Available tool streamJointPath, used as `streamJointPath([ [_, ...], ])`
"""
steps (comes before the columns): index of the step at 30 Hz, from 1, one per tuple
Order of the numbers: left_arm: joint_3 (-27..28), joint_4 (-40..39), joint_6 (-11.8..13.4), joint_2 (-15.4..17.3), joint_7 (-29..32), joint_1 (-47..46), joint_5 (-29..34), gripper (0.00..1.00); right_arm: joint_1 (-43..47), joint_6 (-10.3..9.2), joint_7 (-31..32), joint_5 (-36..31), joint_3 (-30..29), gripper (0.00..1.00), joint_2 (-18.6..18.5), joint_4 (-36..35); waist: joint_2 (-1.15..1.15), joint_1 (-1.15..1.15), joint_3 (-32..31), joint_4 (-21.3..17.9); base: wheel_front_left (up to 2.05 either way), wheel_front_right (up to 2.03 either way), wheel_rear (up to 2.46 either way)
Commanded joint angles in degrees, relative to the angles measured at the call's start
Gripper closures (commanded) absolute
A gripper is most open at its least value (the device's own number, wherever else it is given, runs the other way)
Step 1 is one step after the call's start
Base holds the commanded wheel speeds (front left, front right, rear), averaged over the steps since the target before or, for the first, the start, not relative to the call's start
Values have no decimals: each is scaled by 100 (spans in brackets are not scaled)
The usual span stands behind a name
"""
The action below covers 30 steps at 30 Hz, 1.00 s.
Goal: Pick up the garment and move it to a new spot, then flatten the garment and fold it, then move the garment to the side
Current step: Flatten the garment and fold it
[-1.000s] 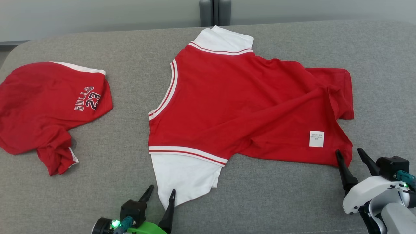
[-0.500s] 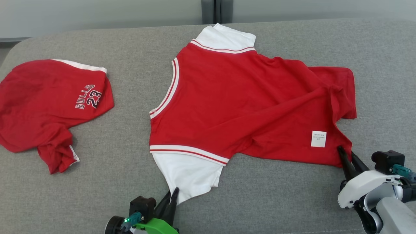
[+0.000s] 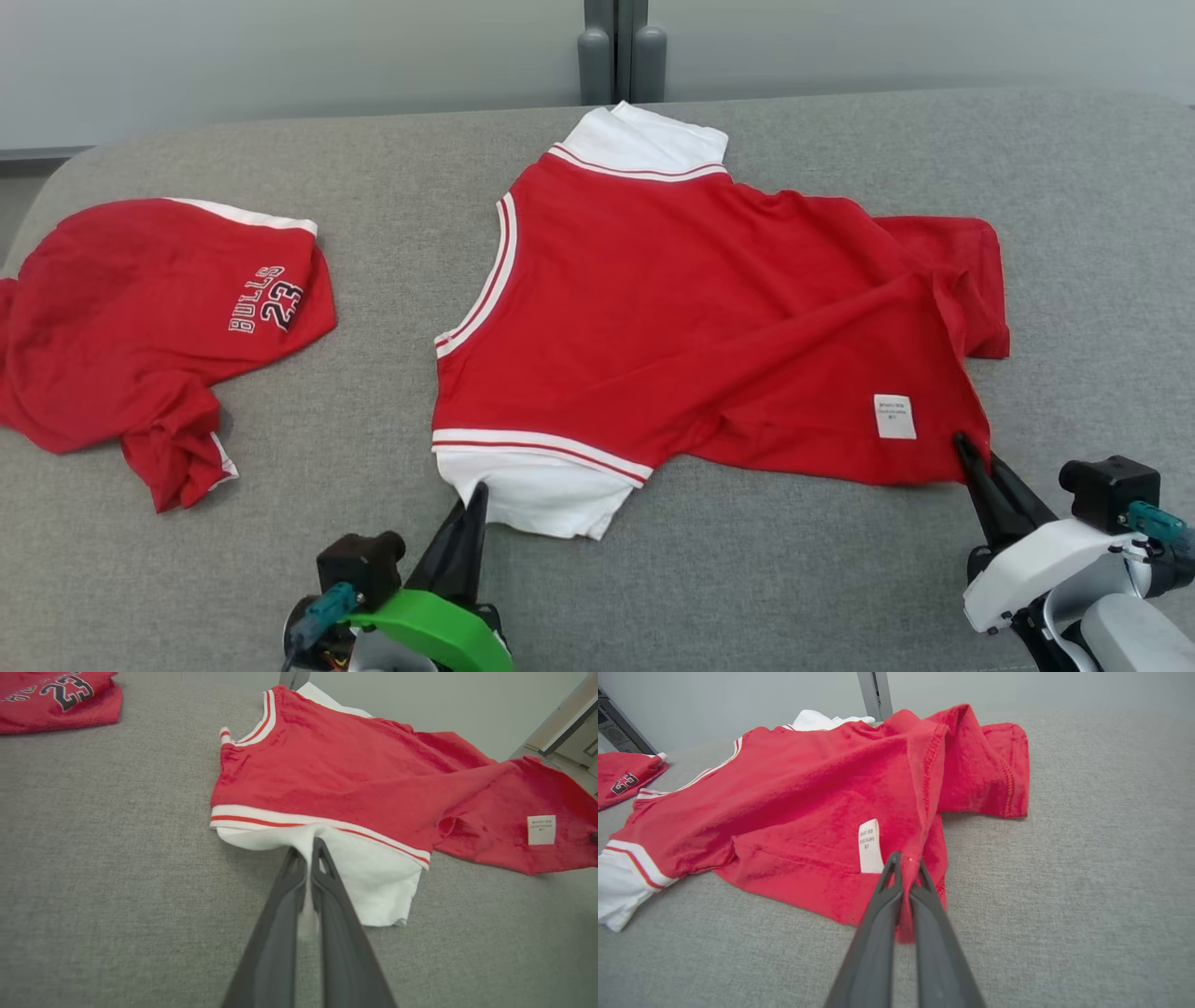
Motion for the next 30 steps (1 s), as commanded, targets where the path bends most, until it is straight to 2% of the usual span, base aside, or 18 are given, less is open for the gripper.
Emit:
streamJointPath([
  [1,83,-102,2,16,2,29,-127,100,55,-9,-17,47,29,100,-29,-122,0,0,-19,-20,0,0,0],
  [4,256,-270,-16,32,1,-198,-253,100,-87,-9,-17,159,79,100,-62,-341,0,0,72,-47,0,0,0],
  [6,288,-311,-25,166,9,-571,-222,100,-371,-9,-18,164,184,100,-153,-400,0,0,204,-58,0,0,0],
  [10,350,-320,-41,418,266,-1666,-275,100,-1308,-9,53,440,360,100,-304,-304,0,0,633,-76,0,0,0],
  [15,552,3,-43,672,746,-3688,-540,100,-3178,-9,442,1050,492,100,-482,148,0,0,1346,-96,0,0,0],
  [19,764,623,-47,830,1059,-5612,-742,100,-5058,-9,966,1493,630,100,-621,651,0,0,1956,-95,0,0,0],
  [25,850,1654,-34,855,929,-7876,-670,100,-7271,-9,1059,1705,682,100,-343,1576,0,0,2259,-161,0,0,0],
  [30,809,2331,-32,752,792,-9099,-669,100,-8339,-9,916,1681,955,100,-154,2158,0,0,2152,-258,0,0,0],
])
